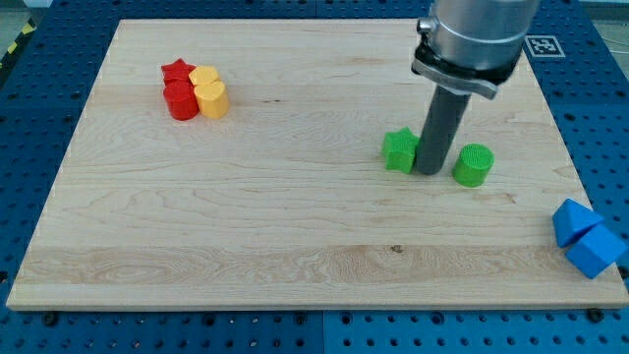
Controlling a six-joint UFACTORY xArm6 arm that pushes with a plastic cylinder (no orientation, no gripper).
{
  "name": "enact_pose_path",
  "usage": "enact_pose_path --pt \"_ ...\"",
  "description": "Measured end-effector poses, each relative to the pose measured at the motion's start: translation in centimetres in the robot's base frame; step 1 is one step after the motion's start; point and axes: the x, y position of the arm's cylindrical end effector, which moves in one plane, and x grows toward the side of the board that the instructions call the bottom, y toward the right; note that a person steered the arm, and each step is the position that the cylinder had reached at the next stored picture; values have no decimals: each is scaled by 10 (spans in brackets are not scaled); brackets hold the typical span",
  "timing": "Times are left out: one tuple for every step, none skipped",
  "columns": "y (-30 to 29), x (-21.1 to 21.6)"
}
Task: Drag the green circle to the top right of the triangle
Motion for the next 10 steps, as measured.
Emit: enact_pose_path --pt "-2 -11" --pt "13 -3" --pt "26 4" --pt "69 4" --pt "75 4" --pt "84 -2" --pt "91 16" --pt "91 20" --pt "75 23" --pt "91 24"
